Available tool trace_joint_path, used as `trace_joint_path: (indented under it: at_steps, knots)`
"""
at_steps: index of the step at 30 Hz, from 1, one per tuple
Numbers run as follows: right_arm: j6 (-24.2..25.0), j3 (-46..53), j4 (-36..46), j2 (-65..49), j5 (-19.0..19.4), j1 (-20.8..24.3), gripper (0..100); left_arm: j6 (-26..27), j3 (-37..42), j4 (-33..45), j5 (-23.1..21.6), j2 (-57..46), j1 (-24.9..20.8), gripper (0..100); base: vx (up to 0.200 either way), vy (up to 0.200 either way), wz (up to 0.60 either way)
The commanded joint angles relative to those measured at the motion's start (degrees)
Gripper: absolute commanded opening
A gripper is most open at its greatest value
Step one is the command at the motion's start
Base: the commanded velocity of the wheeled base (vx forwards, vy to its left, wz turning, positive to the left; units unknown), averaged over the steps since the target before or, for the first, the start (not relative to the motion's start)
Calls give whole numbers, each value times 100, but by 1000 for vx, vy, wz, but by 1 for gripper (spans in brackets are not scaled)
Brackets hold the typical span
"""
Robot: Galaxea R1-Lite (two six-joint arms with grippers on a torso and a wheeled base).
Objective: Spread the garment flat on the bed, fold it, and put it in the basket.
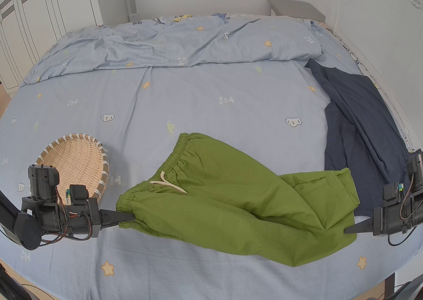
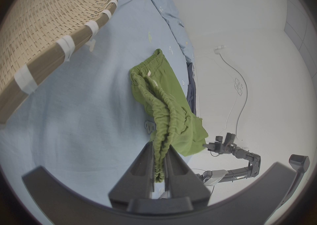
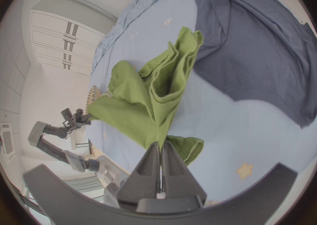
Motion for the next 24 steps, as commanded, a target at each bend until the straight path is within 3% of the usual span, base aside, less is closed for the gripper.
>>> trace_joint_path:
  at_steps: [1, 8, 18, 24]
  knots:
    - [432, -927, 1124, -1194, -21, 668, 0, 0, -58, -3, 0, 18, 37, 0, 0, 0, 0]
    - [344, -892, 597, -184, 14, 246, 0, 0, -84, -12, 9, 10, 55, 0, 0, 0, 0]
    - [169, -1024, -1179, 1908, 23, -176, 0, 0, -84, -170, 9, 80, 151, 0, 0, 0, 0]
    - [213, -1648, -2014, 3297, 31, -439, 0, -44, -110, -785, 9, 493, 283, 0, 0, 0, 0]
